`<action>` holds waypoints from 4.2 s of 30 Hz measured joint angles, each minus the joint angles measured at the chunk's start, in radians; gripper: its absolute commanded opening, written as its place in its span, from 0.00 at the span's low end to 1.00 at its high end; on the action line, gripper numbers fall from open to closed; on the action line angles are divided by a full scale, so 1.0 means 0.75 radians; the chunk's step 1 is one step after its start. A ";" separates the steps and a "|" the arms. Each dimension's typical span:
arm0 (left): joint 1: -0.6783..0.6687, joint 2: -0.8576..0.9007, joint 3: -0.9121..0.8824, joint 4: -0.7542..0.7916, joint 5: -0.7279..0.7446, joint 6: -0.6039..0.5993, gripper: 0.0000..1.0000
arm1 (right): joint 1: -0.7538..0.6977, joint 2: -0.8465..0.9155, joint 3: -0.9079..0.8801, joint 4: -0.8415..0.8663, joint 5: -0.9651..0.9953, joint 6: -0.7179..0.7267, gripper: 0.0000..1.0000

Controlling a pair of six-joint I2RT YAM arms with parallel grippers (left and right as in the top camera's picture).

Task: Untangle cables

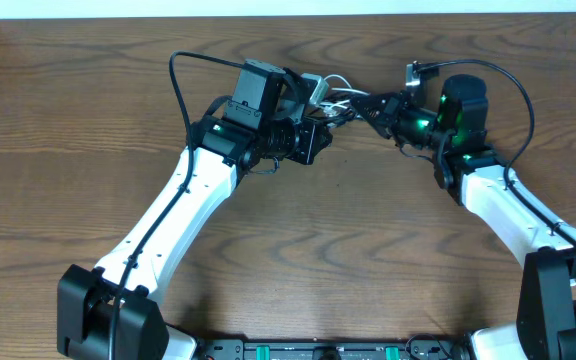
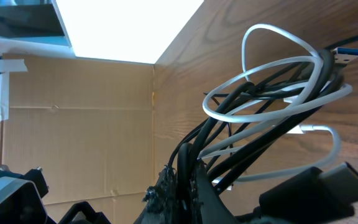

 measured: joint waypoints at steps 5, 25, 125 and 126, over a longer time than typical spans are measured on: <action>0.000 0.000 0.000 0.000 0.000 0.000 0.08 | -0.008 0.000 0.000 -0.001 0.000 -0.001 0.01; 0.000 0.000 0.000 0.031 -0.042 -0.001 0.08 | -0.021 0.000 0.001 -0.070 -0.008 -0.036 0.01; -0.036 0.003 0.000 -0.066 -0.186 0.041 0.08 | 0.216 -0.002 0.010 -1.098 0.751 -0.558 0.66; -0.036 0.003 0.000 -0.066 -0.186 0.041 0.08 | 0.216 -0.002 0.010 -1.098 0.761 -0.562 0.70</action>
